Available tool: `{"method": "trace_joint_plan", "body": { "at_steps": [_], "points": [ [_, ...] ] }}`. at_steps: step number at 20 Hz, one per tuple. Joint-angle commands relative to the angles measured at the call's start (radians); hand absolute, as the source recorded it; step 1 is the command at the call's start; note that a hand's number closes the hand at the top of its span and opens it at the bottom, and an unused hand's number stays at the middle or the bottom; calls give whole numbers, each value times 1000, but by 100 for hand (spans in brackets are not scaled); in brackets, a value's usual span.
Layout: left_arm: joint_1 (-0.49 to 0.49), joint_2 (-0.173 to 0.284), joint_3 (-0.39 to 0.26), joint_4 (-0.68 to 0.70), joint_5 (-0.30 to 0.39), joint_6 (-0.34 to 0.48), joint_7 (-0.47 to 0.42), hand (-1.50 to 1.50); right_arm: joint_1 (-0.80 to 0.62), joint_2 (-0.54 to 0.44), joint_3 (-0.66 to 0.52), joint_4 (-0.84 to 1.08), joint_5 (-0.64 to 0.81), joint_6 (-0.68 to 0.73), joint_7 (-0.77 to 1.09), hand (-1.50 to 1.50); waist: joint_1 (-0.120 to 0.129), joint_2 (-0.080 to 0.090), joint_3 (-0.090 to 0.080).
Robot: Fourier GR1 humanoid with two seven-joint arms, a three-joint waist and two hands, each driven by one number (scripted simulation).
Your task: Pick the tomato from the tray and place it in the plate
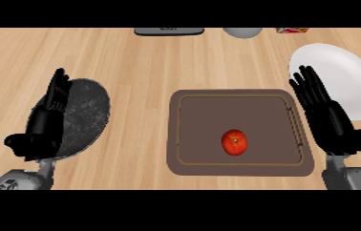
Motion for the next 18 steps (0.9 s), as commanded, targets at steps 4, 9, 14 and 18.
{"method": "trace_joint_plan", "body": {
  "at_steps": [4, 9, 14, 18],
  "points": [
    [37, -45, -37, 147, 90, -95, 142, 0, -241, -54, -46, 43, -6, 69, -7, 150, 11, -8, -31],
    [52, -126, -99, 159, 171, -160, 227, 0, -216, -181, -74, 146, 310, -127, -70, 150, -3, -4, -31],
    [65, -124, -69, 155, 175, -200, 246, 0, -185, -49, -133, 311, 231, -65, -363, -150, -1, -18, -29],
    [3, -205, -47, 288, 122, -206, 218, 0, -175, -109, -145, 261, 247, 39, -327, -150, -10, -19, -30]
  ]
}}
